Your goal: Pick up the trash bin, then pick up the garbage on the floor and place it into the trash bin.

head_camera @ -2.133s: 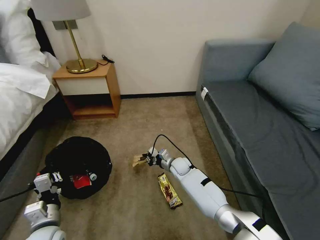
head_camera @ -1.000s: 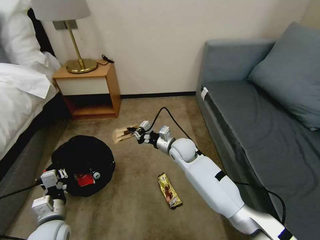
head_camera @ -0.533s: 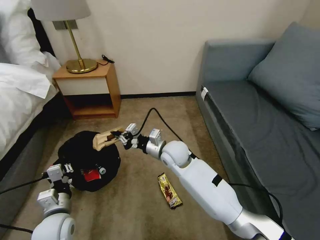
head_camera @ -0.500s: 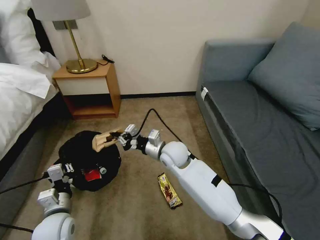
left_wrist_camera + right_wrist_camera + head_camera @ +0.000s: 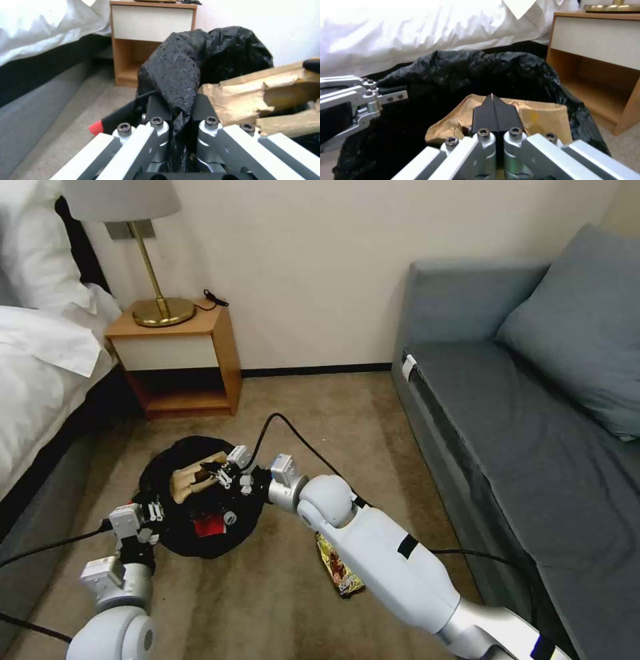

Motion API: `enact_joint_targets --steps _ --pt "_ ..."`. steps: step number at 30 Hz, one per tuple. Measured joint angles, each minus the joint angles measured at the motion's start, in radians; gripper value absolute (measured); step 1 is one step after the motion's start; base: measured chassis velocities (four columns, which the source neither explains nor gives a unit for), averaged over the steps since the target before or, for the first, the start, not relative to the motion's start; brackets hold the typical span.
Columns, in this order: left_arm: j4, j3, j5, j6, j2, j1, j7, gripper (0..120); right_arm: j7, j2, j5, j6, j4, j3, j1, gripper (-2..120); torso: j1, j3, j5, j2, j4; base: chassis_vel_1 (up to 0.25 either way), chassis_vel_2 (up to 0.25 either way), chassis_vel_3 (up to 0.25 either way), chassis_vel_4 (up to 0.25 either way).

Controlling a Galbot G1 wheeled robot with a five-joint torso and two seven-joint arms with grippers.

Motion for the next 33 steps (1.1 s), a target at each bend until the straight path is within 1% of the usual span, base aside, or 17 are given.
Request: enact_joint_targets --steps 2,5,6,9,10,11,14,15,16,19,20,21,24,25,29,30,33 --pt "0.000 -0.001 0.001 -0.001 -0.001 0.000 0.000 7 0.006 -0.001 0.000 0.001 0.000 -0.003 -0.003 1 0.000 0.000 0.0000 0.000 0.0000 0.000 0.000 0.000 0.000" --pt "0.002 -0.001 0.005 -0.005 -0.004 -0.001 0.000 7 0.016 -0.007 0.005 0.005 0.010 -0.004 -0.009 15 0.000 0.000 0.0000 0.000 -0.0001 0.000 0.000 0.000 0.000" --pt "0.002 -0.001 0.005 -0.005 -0.004 -0.001 0.000 7 0.016 -0.007 0.005 0.005 0.010 -0.004 -0.009 15 0.000 0.000 0.0000 0.000 -0.0001 0.000 0.000 0.000 0.000" --pt "0.008 -0.001 0.007 -0.007 -0.006 -0.004 0.000 7 0.019 -0.015 0.018 0.008 0.027 -0.003 -0.014 28 0.000 0.000 0.0000 0.000 -0.0001 0.000 0.000 0.000 0.000" --pt "0.008 -0.001 0.007 -0.007 -0.006 -0.004 0.000 7 0.019 -0.015 0.018 0.008 0.027 -0.003 -0.014 28 0.000 0.000 0.0000 0.000 -0.0001 0.000 0.000 0.000 0.000" --pt "0.009 -0.001 0.007 -0.007 -0.006 -0.005 0.000 7 0.019 -0.018 0.020 0.009 0.032 -0.002 -0.015 32 0.000 0.000 0.0000 0.000 -0.0001 0.000 0.000 0.000 0.000" --pt "0.011 -0.003 0.006 -0.008 -0.004 -0.007 -0.003 7 0.021 -0.035 0.020 0.015 0.041 0.010 -0.017 47 0.000 0.000 0.0001 0.000 0.0000 0.000 0.000 0.000 0.000" --pt "0.013 -0.006 0.006 -0.010 -0.001 -0.007 -0.004 7 0.021 -0.048 0.020 0.016 0.044 0.016 -0.017 50 0.000 0.000 0.0001 0.000 0.0000 0.000 0.000 0.000 0.000" --pt "0.013 -0.006 0.006 -0.010 -0.001 -0.007 -0.004 7 0.021 -0.048 0.020 0.016 0.044 0.016 -0.017 50 0.000 0.000 0.0001 0.000 0.0000 0.000 0.000 0.000 0.000" --pt "0.017 -0.018 0.004 -0.017 0.007 -0.005 -0.007 7 0.022 -0.116 0.025 0.000 0.063 0.024 -0.022 63 0.000 0.000 0.0001 0.000 0.0000 0.000 0.000 0.000 0.000" --pt "0.017 -0.018 0.004 -0.017 0.007 -0.005 -0.007 7 0.022 -0.116 0.025 0.000 0.063 0.024 -0.022 63 0.000 0.000 0.0001 0.000 0.0000 0.000 0.000 0.000 0.000" --pt "0.018 -0.024 -0.001 -0.021 0.011 -0.003 -0.008 7 0.024 -0.168 0.037 -0.023 0.080 0.023 -0.029 70 0.000 0.000 0.0003 0.000 -0.0002 0.000 0.000 0.000 0.000" --pt "0.018 -0.035 -0.008 -0.026 0.018 0.007 -0.012 7 0.026 -0.264 0.048 -0.080 0.116 0.019 -0.058 83 0.000 0.000 0.0002 0.000 -0.0003 0.000 0.000 0.000 0.000" --pt "0.018 -0.035 -0.008 -0.026 0.018 0.007 -0.012 7 0.026 -0.264 0.048 -0.080 0.116 0.019 -0.058 83 0.000 0.000 0.0002 0.000 -0.0003 0.000 0.000 0.000 0.000" --pt "0.026 -0.043 -0.012 -0.026 0.030 0.004 -0.023 7 0.044 -0.339 0.055 -0.155 0.160 0.014 -0.122 99 0.000 0.000 0.0003 0.000 -0.0003 0.000 0.000 0.000 0.000" --pt "0.026 -0.043 -0.012 -0.026 0.030 0.004 -0.023 7 0.044 -0.339 0.055 -0.155 0.160 0.014 -0.122 99 0.000 0.000 0.0003 0.000 -0.0003 0.000 0.000 0.000 0.000" --pt "0.031 -0.044 -0.014 -0.026 0.036 0.001 -0.026 7 0.084 -0.358 0.052 -0.207 0.160 0.017 -0.163 100 0.000 0.000 0.0002 0.000 -0.0002 0.000 0.000 0.000 0.000"
